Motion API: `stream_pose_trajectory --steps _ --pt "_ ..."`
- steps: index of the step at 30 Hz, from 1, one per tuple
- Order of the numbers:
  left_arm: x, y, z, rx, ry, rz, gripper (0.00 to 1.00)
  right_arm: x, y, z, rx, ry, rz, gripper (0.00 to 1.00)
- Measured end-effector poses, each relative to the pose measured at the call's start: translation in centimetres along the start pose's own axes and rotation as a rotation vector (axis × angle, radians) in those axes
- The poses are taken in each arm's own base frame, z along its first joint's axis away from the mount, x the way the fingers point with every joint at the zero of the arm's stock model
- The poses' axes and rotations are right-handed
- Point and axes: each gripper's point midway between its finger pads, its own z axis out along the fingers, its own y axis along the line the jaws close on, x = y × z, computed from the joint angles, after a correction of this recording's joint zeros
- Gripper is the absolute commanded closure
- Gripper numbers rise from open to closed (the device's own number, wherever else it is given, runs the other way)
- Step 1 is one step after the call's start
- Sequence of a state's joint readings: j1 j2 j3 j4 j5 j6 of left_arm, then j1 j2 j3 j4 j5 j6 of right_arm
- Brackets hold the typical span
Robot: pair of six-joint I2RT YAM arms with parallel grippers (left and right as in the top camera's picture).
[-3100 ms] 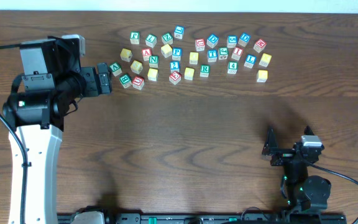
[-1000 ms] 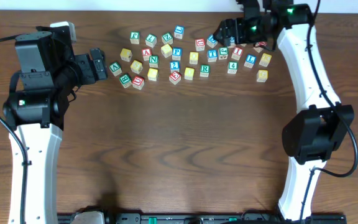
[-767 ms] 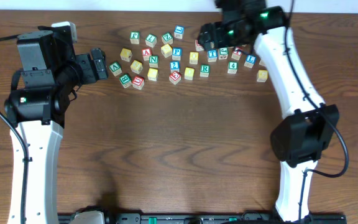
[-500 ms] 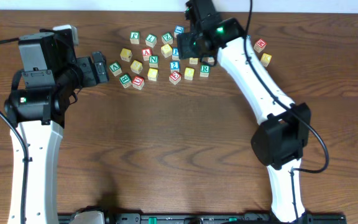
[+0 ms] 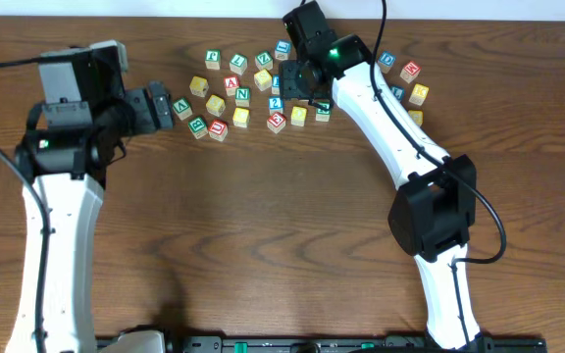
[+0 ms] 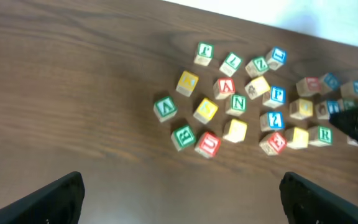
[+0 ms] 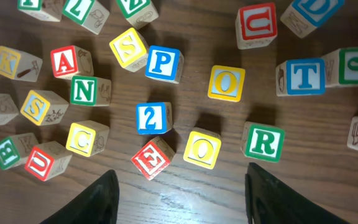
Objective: Spell out CORL
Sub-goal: 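Raise the left arm and move its gripper over the block cluster, then lower the left gripper and grasp the yellow-lettered C block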
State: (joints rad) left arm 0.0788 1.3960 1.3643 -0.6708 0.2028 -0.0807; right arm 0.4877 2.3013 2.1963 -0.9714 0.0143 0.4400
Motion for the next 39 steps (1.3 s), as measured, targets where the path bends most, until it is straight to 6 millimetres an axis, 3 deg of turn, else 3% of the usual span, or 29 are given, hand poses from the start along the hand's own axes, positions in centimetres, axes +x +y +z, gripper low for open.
stream_pose_trajectory --steps 5,7,9,15,17,20,27,34,39 --pt "1.7 -1.8 5.0 0.025 0.111 0.01 0.04 0.2 -1.7 0.0 0.014 0.035 0.031 0.34" --pt "2.6 -3.3 7.9 0.039 0.19 0.032 0.06 0.2 -3.3 0.0 0.032 0.054 0.058 0.33" --pt "3.3 -4.1 9.5 0.039 0.246 0.047 0.07 0.1 -5.4 -0.4 0.056 0.072 0.091 0.31" --pt "1.1 -7.5 13.9 0.018 0.257 0.121 0.18 -0.8 -11.6 -3.4 0.116 0.084 0.186 0.3" --pt "1.7 -8.0 14.9 0.011 0.274 0.135 0.2 -0.7 -13.0 -4.4 0.131 0.093 0.209 0.3" --pt "4.1 -8.6 17.1 -0.001 0.338 0.161 0.28 -0.4 -14.6 -5.2 0.15 0.114 0.233 0.3" --pt "7.0 -9.1 19.4 -0.021 0.406 0.194 0.4 0.0 -14.7 -5.3 0.154 0.128 0.226 0.27" --pt "9.2 -9.9 21.0 -0.021 0.449 0.218 0.4 0.0 -14.7 -5.3 0.154 0.128 0.222 0.27" --pt "10.4 -9.6 23.2 -0.025 0.463 0.219 0.4 0.0 -14.8 -5.3 0.154 0.13 0.222 0.26"
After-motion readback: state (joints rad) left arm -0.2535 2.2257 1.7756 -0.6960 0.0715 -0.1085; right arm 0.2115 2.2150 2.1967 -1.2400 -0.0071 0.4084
